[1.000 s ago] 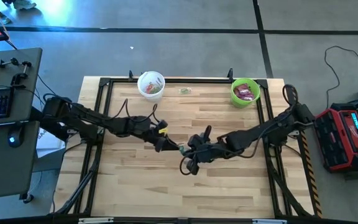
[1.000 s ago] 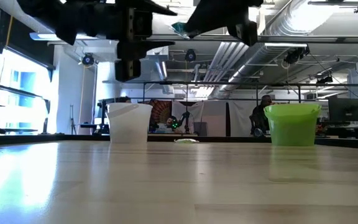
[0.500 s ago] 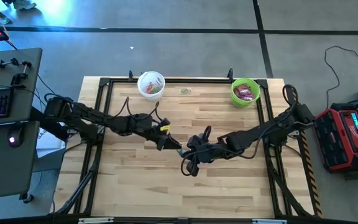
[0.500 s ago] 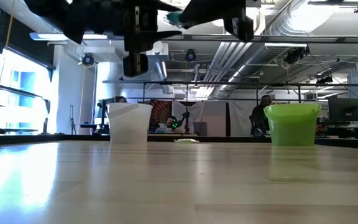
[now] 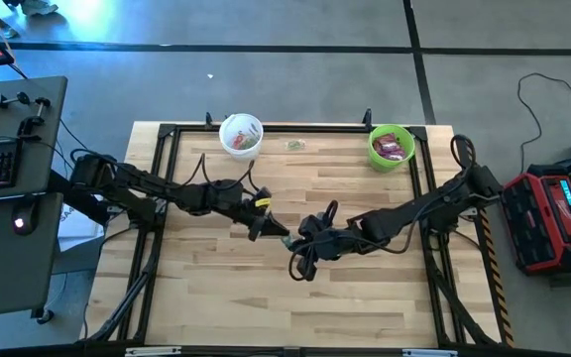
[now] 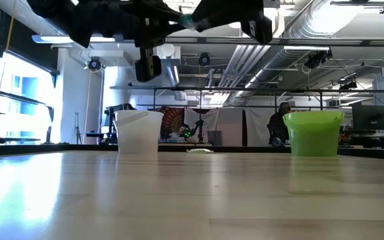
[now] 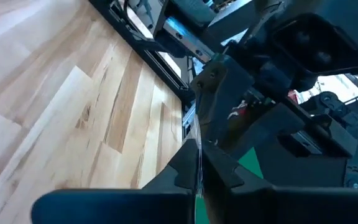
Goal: Sort candy by brand, put in halloween buckets
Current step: Put the blue gummy into the white bucket, then put the green gummy into the white bucket
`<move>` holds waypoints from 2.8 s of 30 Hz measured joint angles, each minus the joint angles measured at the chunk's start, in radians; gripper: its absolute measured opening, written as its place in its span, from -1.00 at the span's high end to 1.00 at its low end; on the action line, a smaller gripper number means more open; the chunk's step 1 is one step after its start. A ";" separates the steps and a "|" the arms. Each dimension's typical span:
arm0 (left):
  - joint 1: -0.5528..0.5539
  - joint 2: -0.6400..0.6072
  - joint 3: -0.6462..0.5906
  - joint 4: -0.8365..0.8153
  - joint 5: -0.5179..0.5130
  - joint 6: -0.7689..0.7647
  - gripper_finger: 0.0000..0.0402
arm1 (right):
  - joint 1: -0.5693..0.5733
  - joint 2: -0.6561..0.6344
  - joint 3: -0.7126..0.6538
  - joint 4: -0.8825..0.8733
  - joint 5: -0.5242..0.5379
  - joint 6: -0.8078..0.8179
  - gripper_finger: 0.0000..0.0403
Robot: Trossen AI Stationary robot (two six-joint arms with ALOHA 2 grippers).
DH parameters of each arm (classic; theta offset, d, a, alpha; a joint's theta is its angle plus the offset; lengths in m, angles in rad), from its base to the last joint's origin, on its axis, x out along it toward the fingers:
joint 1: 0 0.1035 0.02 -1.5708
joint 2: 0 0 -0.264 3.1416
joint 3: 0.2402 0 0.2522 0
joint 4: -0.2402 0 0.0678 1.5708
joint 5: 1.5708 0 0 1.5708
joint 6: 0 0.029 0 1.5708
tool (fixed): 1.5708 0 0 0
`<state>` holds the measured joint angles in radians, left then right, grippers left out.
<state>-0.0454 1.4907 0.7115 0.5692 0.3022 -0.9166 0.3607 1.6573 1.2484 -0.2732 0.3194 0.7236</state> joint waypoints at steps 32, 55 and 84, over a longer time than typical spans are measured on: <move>0.797 -0.336 0.069 -0.740 -0.167 0.478 1.00 | -0.017 0.000 0.000 -0.081 0.096 0.132 0.17; 0.923 -0.044 0.258 -0.916 -0.209 0.765 1.00 | -0.036 0.000 0.000 -0.081 0.144 0.158 0.17; 0.838 -0.261 0.217 -0.848 -0.288 0.783 0.29 | -0.036 0.000 0.000 -0.088 0.165 0.166 0.17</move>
<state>0.7930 1.2301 0.9285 -0.2786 0.0144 -0.1338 0.3248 1.6577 1.2484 -0.3613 0.4844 0.8896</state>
